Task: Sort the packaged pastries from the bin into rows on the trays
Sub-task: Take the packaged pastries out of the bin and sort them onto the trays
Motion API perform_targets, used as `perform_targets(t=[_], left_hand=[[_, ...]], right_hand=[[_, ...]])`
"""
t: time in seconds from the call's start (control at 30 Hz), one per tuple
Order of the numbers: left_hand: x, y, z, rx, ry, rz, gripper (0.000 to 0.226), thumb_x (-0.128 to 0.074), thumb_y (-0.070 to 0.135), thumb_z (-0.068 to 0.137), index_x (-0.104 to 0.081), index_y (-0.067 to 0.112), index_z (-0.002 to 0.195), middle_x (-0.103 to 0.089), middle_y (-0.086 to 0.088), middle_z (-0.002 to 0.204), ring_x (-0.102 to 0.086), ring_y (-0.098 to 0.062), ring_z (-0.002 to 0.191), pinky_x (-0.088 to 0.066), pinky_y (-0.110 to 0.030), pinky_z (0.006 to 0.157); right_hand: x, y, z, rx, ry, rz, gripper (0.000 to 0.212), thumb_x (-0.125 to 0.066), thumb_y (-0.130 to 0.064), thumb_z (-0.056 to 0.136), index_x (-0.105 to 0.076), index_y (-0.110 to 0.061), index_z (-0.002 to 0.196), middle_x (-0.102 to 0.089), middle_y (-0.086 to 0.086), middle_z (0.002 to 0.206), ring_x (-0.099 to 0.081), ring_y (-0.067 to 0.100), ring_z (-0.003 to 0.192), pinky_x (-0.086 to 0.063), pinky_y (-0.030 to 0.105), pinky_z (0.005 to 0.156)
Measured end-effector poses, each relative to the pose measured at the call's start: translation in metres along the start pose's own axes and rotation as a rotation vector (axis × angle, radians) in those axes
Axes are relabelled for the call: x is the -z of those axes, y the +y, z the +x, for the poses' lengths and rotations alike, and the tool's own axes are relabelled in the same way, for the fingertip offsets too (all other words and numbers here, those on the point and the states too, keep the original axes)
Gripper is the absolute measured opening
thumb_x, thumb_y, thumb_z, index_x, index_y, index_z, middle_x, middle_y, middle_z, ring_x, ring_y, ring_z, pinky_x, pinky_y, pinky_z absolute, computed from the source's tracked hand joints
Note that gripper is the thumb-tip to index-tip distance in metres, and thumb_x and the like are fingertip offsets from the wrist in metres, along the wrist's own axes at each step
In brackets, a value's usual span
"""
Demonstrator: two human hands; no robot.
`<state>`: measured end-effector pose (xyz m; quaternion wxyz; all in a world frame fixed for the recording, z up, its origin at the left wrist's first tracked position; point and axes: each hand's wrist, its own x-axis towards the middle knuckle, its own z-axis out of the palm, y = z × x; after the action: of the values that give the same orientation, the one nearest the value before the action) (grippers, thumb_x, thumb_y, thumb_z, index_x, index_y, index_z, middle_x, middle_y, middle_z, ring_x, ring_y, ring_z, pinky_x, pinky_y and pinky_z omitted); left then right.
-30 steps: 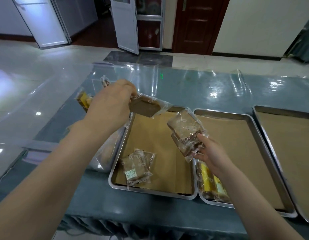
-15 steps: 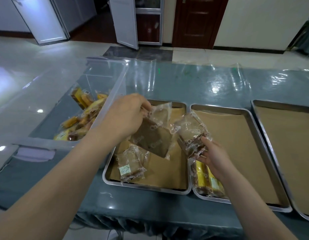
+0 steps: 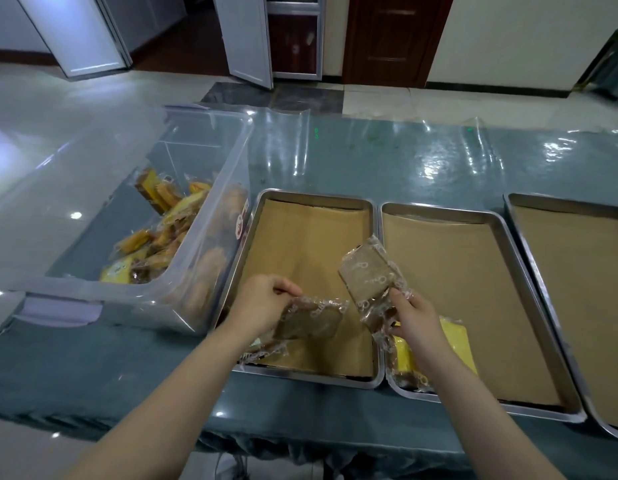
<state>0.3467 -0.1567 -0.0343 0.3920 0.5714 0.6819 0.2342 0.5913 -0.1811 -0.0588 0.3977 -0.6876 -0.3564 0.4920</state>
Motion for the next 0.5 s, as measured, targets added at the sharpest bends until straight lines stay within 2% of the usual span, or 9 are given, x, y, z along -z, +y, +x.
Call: perform_targets(t=[0.07,0.13,0.27,0.33,0.4,0.43,0.5], left_hand=[[-0.009,-0.008,-0.005,-0.06,0.09,-0.002,0.028,-0.062,0.008,0.091,-0.071,0.031,0.077,-0.067,0.018,0.088,-0.06,0.004,0.089,-0.046,-0.013,0.081],[-0.013,-0.013,-0.006,-0.168,0.166,0.021,0.029,-0.06,0.005,0.091,-0.071,0.03,0.081,-0.066,0.018,0.091,-0.058,0.008,0.086,-0.042,-0.003,0.073],[-0.013,-0.019,-0.002,-0.428,0.205,0.099,0.026,-0.058,0.001,0.089,-0.072,0.023,0.088,-0.064,0.015,0.096,-0.058,0.002,0.092,-0.041,-0.005,0.085],[-0.016,-0.028,-0.001,-0.544,0.135,0.195,0.024,-0.058,0.004,0.091,-0.072,0.023,0.091,-0.065,0.014,0.102,-0.056,0.003,0.095,-0.036,-0.003,0.089],[-0.023,-0.047,-0.001,-0.576,-0.006,0.302,0.023,-0.059,0.005,0.091,-0.073,0.022,0.097,-0.066,0.012,0.107,-0.055,0.001,0.099,-0.038,-0.008,0.092],[-0.025,-0.06,-0.002,-0.564,-0.075,0.338,0.024,-0.059,0.004,0.091,-0.073,0.022,0.098,-0.066,0.01,0.109,-0.057,-0.001,0.1,-0.041,-0.011,0.093],[-0.027,-0.086,-0.004,-0.531,-0.162,0.355,0.026,-0.059,0.0,0.088,-0.074,0.02,0.097,-0.067,0.008,0.109,-0.059,-0.004,0.1,-0.04,-0.01,0.092]], right_hand=[[-0.004,0.004,0.002,0.03,0.034,-0.044,0.024,-0.051,-0.036,0.098,-0.065,-0.017,0.095,-0.068,0.018,0.09,-0.061,0.022,0.074,-0.054,0.056,0.08],[-0.006,0.006,0.005,0.056,0.064,-0.057,0.022,-0.051,-0.036,0.098,-0.065,-0.019,0.093,-0.068,0.015,0.084,-0.061,0.023,0.072,-0.054,0.056,0.078],[-0.007,0.007,0.011,0.154,0.103,-0.133,0.024,-0.05,-0.037,0.098,-0.062,-0.017,0.091,-0.063,0.013,0.078,-0.06,0.028,0.074,-0.052,0.049,0.073],[-0.008,0.009,0.013,0.217,0.094,-0.188,0.024,-0.048,-0.033,0.1,-0.059,-0.014,0.09,-0.055,0.004,0.071,-0.052,0.023,0.069,-0.044,0.039,0.064],[-0.01,0.01,0.013,0.273,0.067,-0.259,0.02,-0.047,-0.03,0.101,-0.059,-0.015,0.096,-0.054,0.0,0.069,-0.049,0.017,0.063,-0.038,0.03,0.056],[-0.011,0.011,0.012,0.294,0.045,-0.309,0.015,-0.047,-0.029,0.101,-0.059,-0.021,0.105,-0.057,-0.001,0.07,-0.049,0.011,0.058,-0.037,0.025,0.051],[-0.016,0.018,0.013,0.312,0.006,-0.402,0.027,-0.048,-0.03,0.101,-0.052,-0.035,0.127,-0.063,-0.007,0.074,-0.05,0.003,0.05,-0.038,0.019,0.047]])
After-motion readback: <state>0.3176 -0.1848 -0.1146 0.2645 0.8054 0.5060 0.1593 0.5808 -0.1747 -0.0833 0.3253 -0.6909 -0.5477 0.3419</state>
